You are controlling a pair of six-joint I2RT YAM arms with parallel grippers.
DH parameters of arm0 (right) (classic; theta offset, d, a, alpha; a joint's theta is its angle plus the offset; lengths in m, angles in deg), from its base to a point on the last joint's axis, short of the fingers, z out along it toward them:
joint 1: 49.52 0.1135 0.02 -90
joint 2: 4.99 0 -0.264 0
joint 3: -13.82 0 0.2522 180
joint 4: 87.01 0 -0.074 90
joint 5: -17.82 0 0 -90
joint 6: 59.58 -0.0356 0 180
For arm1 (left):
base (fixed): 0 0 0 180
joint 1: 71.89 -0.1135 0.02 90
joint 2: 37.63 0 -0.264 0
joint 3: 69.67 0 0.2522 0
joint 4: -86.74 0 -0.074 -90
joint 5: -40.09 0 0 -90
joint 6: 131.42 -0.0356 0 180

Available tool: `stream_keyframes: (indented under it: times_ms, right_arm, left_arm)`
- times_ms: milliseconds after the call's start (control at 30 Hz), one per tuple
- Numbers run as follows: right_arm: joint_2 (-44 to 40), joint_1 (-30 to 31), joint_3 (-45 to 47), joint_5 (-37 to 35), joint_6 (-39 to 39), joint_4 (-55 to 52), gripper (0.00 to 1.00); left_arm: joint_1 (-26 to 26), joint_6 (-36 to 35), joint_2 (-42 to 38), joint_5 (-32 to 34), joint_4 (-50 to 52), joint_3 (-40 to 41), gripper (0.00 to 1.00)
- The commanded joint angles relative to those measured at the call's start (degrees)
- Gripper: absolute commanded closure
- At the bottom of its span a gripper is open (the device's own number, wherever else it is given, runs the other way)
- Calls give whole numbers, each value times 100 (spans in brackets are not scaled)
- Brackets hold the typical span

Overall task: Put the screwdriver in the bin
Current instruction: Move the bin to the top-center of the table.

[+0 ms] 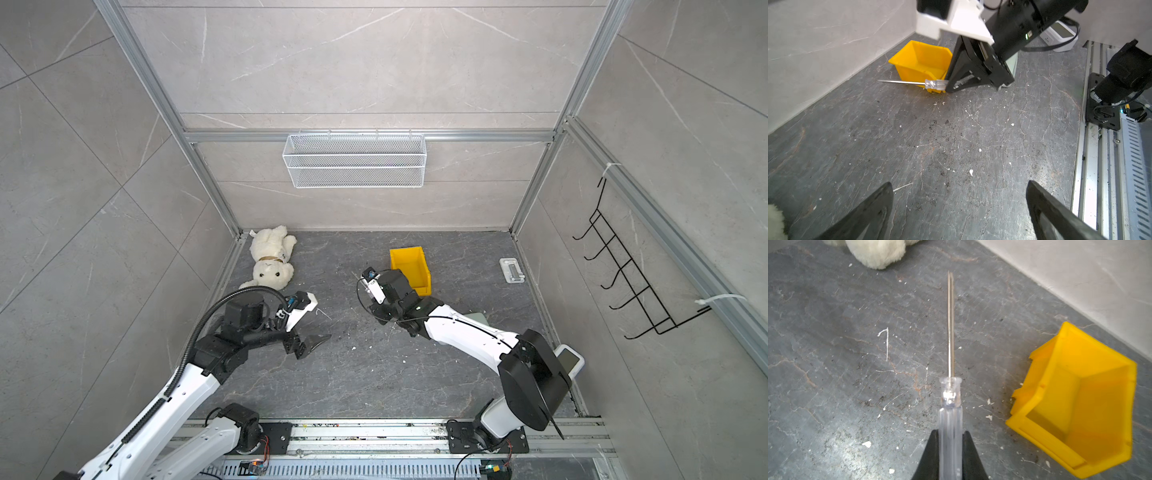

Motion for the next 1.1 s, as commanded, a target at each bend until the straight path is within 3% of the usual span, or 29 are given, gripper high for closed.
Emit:
stream_keyframes:
  times_ms: [0, 200, 433, 667, 1067]
  right_arm:
    - [-298, -259, -209, -181, -288, -219, 97]
    - [-489, -841, -233, -140, -539, -194, 97]
    - [-251, -1542, -543, 3, -825, -331, 97]
    - [496, -1906, -907, 90, -1066, -468, 97]
    - [1803, -2093, -1071, 332, -1572, 91, 97]
  left_arm:
    - [338, 346, 378, 392, -1146, -219, 0]
    - [819, 608, 1291, 624, -2633, -289, 0]
    - [1003, 942, 2286, 875, -4067, -498, 0]
    - [1106, 1040, 2904, 997, -4286, -783, 0]
    - [1140, 1109, 2944, 946, -4272, -654, 0]
